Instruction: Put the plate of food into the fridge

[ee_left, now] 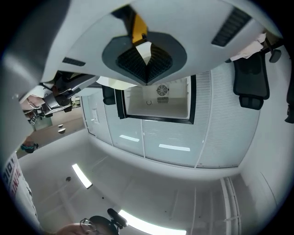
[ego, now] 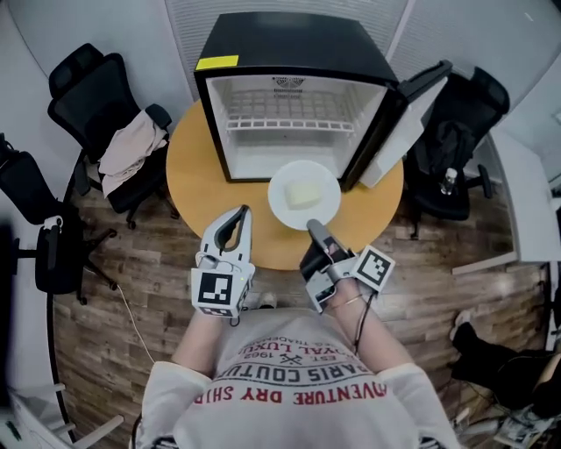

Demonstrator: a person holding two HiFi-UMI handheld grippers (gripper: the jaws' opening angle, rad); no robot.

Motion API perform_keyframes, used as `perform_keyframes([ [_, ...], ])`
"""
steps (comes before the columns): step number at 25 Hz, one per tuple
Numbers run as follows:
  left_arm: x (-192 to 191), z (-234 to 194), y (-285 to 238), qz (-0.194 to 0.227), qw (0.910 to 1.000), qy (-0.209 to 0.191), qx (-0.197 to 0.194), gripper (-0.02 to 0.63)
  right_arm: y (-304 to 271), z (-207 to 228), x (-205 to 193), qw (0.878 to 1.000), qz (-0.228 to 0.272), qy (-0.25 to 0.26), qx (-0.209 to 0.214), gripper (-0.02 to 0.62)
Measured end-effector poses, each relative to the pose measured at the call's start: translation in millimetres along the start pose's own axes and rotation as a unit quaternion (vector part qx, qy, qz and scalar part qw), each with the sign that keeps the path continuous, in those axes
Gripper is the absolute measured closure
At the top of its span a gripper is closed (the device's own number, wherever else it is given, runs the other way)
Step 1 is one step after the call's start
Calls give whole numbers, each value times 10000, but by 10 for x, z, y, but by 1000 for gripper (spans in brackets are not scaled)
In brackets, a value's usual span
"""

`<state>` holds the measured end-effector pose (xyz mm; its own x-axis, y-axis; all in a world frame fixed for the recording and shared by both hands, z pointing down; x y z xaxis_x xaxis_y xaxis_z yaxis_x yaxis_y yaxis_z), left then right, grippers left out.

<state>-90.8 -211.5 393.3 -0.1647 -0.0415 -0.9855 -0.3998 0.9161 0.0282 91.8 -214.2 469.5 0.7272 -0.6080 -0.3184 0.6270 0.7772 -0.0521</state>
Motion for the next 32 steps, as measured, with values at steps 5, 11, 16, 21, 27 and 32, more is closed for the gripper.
perform_keyframes([
  [5,24,-441,-378,-37,9998,5,-179,574,-528,15,75,9998,154,-63,-65,558],
  [11,7,-739,-670,-170,9993,130,-293,572,-947,40,178,9991,331,-214,-153,558],
  [16,-86,-859,-863,-270,9990,145,-337,572,-1231,65,321,9983,453,-307,-193,558],
  [21,-98,-976,-1093,-306,9990,184,-270,572,-1479,107,497,9985,406,-318,-206,558],
  [27,-55,-1094,-1336,-337,9990,273,-142,574,-1696,186,682,9984,298,-377,-296,558],
  [32,-91,-1139,-1494,-393,9987,312,-93,574,-1863,282,825,9979,291,-458,-340,557],
])
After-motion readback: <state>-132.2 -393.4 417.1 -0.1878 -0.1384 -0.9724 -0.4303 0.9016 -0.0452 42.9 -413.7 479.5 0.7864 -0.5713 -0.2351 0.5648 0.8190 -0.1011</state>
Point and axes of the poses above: the fingertips, and each gripper's own axes: y backward along the fingers, z to its right, x out of its top, the point moved 4 cm from there along y, backward along the fingers, and after that the axes turned 13 degrees about y, right-handed, at the moved point
